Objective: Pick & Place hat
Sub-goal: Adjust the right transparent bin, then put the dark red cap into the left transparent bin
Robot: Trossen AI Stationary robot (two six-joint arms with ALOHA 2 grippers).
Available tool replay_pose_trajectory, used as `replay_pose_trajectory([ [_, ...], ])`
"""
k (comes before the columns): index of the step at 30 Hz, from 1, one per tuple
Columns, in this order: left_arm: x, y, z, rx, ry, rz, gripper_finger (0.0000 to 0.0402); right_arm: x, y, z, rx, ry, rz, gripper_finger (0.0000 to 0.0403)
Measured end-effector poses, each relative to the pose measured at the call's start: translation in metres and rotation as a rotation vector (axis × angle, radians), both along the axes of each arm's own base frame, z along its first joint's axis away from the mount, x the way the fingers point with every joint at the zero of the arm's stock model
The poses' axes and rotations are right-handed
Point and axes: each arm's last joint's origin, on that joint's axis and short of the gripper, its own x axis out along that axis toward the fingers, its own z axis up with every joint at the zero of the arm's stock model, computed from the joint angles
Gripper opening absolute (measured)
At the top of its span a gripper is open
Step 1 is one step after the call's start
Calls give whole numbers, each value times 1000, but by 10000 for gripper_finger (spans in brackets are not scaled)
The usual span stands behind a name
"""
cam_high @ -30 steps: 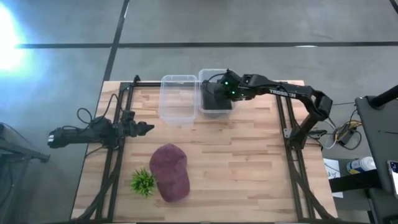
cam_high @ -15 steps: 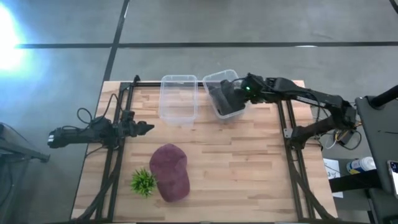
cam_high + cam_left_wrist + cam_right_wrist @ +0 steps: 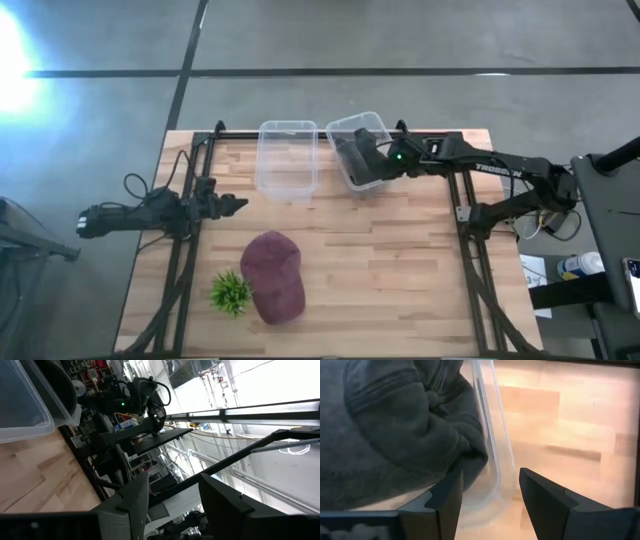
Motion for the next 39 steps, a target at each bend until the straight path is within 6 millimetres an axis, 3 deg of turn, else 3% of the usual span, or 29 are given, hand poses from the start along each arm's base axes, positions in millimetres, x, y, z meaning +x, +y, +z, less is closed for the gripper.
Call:
replay_pose_trajectory([
  [6, 0, 0, 0, -1, 0, 0, 168, -3, -13, -18, 61, 21, -32, 183],
  [11, 0, 0, 0, -2, 0, 0, 168, -8, -12, -31, 169, 17, -39, 122],
  [16, 0, 0, 0, -3, -1, -1, 168, -11, 2, -25, 201, -63, -112, 42],
  [20, 0, 0, 0, -3, -1, -1, 168, -10, 16, -16, 188, -127, -194, 24],
  [23, 0, 0, 0, -3, -1, -1, 168, -9, 23, -6, 146, -159, -191, 51],
  [32, 0, 0, 1, -48, -10, -14, 168, -15, 33, 9, 136, -83, -165, 205],
  [39, -2, 2, 5, -141, -65, 15, 168, -4, 48, 44, 43, -118, 72, 256],
])
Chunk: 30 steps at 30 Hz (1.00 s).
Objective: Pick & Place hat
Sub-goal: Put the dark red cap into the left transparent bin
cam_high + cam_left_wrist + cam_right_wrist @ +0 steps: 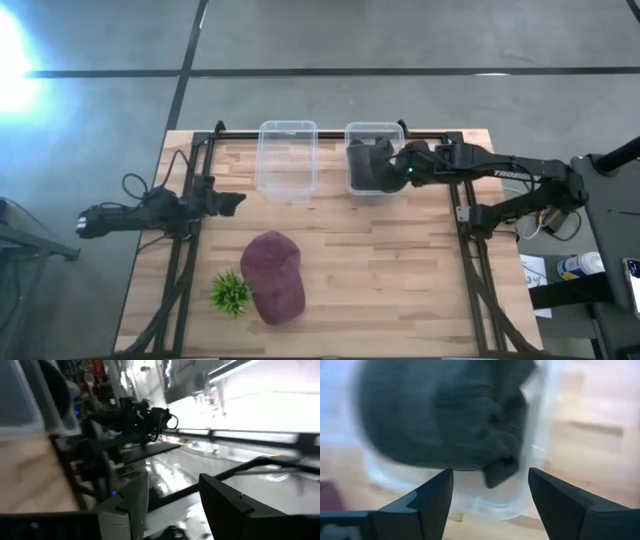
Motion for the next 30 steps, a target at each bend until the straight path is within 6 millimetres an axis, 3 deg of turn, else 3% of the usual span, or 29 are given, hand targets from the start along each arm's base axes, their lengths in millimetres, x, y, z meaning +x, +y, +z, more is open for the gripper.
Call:
replay_pose_trajectory([
  [3, 2, -3, 1, -24, 46, -100, 168, 6, 12, 15, 4, -45, 78, 259],
  [6, 5, -5, -1, -19, 263, -141, 164, 16, 31, 20, 84, -83, 135, 256],
  [11, 10, -9, 10, 191, 548, -272, 151, 35, 78, 16, 153, -71, 250, 254],
  [19, 23, -17, 26, 626, 866, -500, 137, 60, 153, -17, 319, -31, 323, 251],
  [25, 37, -23, 9, 709, 984, -607, 130, 96, 188, -50, 503, -141, 173, 251],
  [28, 37, -26, -5, 722, 1087, -660, 130, 122, 201, -67, 555, -246, 192, 251],
  [30, 41, -27, -4, 728, 1075, -661, 130, 138, 209, -79, 585, -329, 212, 250],
])
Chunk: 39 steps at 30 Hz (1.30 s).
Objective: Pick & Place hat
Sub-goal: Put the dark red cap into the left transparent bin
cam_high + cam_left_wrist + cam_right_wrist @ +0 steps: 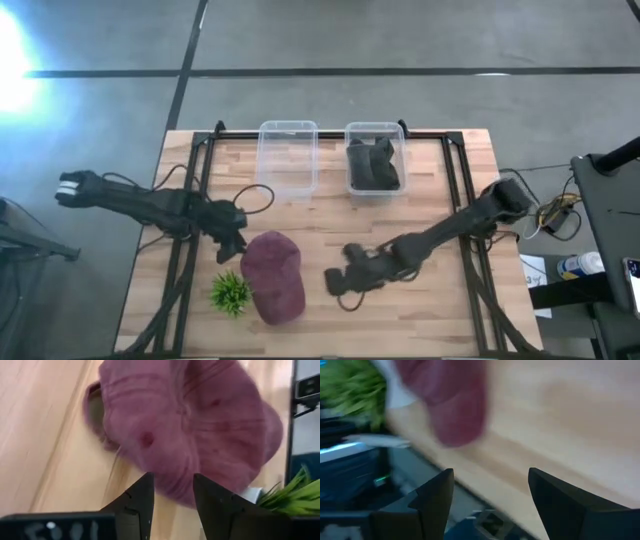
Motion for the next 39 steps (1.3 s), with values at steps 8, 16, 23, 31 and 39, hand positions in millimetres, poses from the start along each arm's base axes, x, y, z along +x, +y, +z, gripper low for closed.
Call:
replay_pose_trajectory([
  [8, 3, 2, -4, 62, 20, 48, 130, 55, 35, -72, 113, -232, -61, 242],
  [16, 3, 2, -4, 66, 23, 57, 130, 85, 81, -104, 120, -243, -96, 239],
  [23, 4, 3, -4, 87, 13, 93, 130, 89, 100, -90, 56, -182, -131, 237],
  [31, 5, 3, -15, 104, 50, 98, 130, 104, 98, -103, 58, -178, -180, 237],
  [39, 12, 1, -21, 41, 57, 108, 130, 114, 93, -117, -33, -205, -300, 237],
])
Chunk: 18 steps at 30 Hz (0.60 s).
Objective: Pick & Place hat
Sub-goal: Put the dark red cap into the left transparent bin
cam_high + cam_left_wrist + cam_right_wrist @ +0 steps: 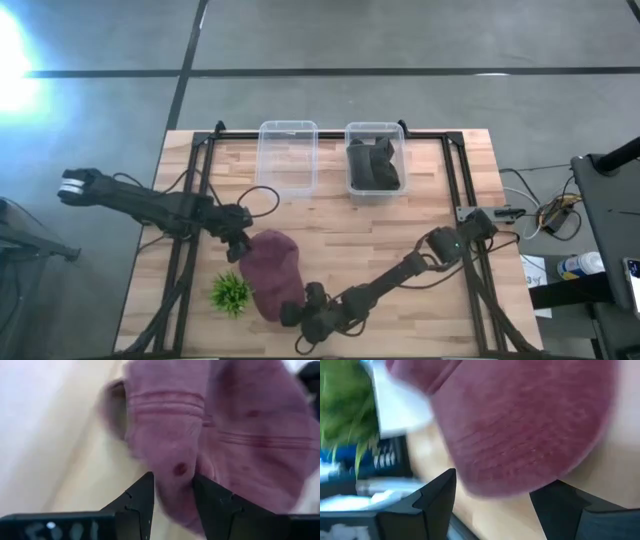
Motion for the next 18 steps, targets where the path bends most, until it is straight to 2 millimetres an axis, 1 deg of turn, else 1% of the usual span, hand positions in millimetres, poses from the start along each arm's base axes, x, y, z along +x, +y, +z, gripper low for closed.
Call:
replay_pose_trajectory([
  [2, 2, -2, -2, -49, 8, -6, 130, 1, -5, 0, -27, -7, -29, 237],
  [5, 5, -4, -4, -99, 19, -35, 130, 0, -16, 6, -107, -5, -41, 237],
  [8, 7, -6, -5, -139, 20, -67, 130, -1, -31, 18, -169, 9, -67, 222],
  [11, 10, -8, -5, -174, 8, -79, 130, -1, -45, 28, -221, 32, -65, 186],
  [14, 13, -9, -3, -202, -21, -76, 130, 1, -56, 33, -270, 40, -45, 133],
  [18, 19, -10, 5, -230, -74, -82, 130, 7, -72, 44, -322, 32, -33, 64],
])
